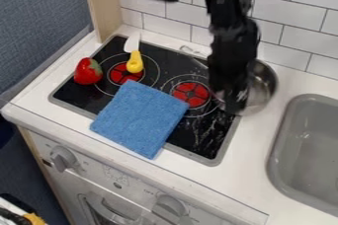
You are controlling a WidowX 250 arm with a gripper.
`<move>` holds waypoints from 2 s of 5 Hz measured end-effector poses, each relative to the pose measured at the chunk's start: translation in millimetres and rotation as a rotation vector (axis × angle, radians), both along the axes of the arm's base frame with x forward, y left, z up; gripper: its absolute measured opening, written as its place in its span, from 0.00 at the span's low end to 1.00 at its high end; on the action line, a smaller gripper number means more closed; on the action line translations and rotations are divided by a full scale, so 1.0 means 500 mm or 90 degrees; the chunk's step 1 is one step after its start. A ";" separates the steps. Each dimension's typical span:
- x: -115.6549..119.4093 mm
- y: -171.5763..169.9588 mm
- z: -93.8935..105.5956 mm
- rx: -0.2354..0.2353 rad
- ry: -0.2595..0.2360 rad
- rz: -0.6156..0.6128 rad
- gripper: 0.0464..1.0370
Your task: Take the pan and put it above the blue mat
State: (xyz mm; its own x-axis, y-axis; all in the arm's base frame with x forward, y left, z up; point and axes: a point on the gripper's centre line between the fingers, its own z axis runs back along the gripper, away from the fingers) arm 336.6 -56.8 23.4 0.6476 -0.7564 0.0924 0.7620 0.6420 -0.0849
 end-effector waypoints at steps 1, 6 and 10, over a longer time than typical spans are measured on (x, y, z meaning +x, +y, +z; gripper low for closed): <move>-0.017 0.001 0.011 0.015 -0.021 -0.024 0.96; -0.024 0.004 0.005 -0.002 -0.017 -0.036 0.05; -0.109 0.156 0.176 -0.093 -0.117 -0.068 0.02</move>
State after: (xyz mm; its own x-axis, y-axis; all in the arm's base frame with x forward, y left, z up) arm 282.2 21.3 111.3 0.5272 -0.7895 0.3142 0.8360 0.5481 -0.0254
